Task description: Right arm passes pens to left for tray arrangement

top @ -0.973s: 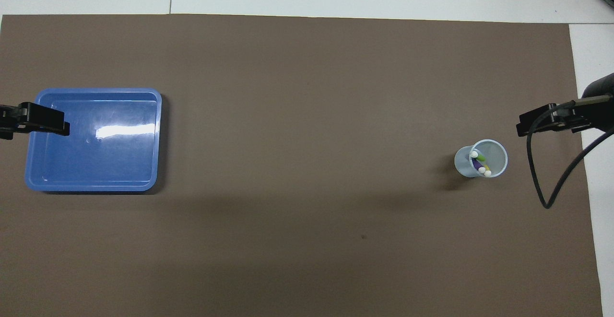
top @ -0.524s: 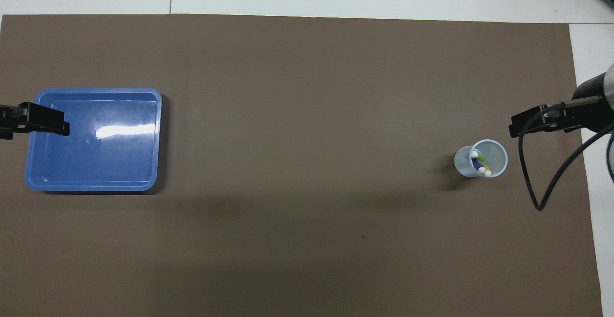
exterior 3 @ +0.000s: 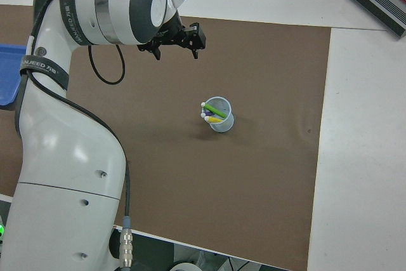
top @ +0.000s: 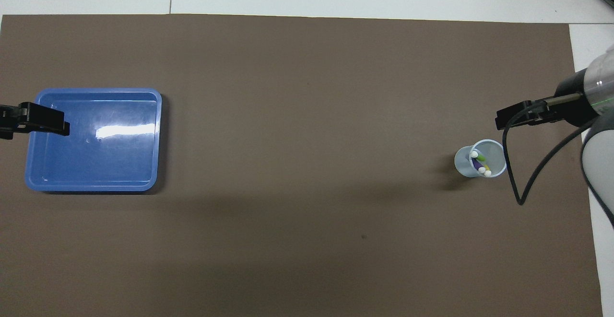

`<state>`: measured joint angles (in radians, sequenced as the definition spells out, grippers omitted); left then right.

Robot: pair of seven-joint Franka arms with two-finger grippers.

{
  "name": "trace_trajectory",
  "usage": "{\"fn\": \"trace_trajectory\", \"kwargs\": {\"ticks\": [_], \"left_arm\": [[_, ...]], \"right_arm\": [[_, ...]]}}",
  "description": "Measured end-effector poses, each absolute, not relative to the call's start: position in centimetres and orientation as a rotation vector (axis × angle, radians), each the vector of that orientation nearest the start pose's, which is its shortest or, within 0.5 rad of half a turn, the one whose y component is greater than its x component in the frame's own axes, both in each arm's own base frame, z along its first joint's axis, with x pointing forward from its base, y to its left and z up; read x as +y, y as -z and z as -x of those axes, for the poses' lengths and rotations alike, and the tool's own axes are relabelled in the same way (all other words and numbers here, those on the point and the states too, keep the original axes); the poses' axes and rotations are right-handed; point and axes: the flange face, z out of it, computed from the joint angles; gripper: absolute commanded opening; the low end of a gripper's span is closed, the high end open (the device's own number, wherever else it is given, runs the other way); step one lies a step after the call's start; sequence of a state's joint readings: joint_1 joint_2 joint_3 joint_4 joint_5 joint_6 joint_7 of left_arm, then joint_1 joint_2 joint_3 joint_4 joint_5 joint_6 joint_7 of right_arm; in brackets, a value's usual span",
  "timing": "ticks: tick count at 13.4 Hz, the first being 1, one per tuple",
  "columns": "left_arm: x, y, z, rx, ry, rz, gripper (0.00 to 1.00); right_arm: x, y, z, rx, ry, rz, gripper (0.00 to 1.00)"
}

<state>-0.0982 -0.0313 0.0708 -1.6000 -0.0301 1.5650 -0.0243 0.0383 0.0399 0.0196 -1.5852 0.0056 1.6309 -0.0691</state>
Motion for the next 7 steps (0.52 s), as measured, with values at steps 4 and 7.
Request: {"fn": "trace_trajectory", "kwargs": {"ticks": [4, 7], "left_arm": [[-1.8, -62.7, -54.4, 0.005, -0.007, 3.174, 1.00], [-1.7, -62.7, -54.4, 0.003, -0.007, 3.174, 1.00]], "right_arm": [[3.4, -57.2, -56.8, -0.290, 0.012, 3.122, 1.00], [3.2, -55.2, -56.9, -0.312, 0.035, 3.121, 1.00]]}}
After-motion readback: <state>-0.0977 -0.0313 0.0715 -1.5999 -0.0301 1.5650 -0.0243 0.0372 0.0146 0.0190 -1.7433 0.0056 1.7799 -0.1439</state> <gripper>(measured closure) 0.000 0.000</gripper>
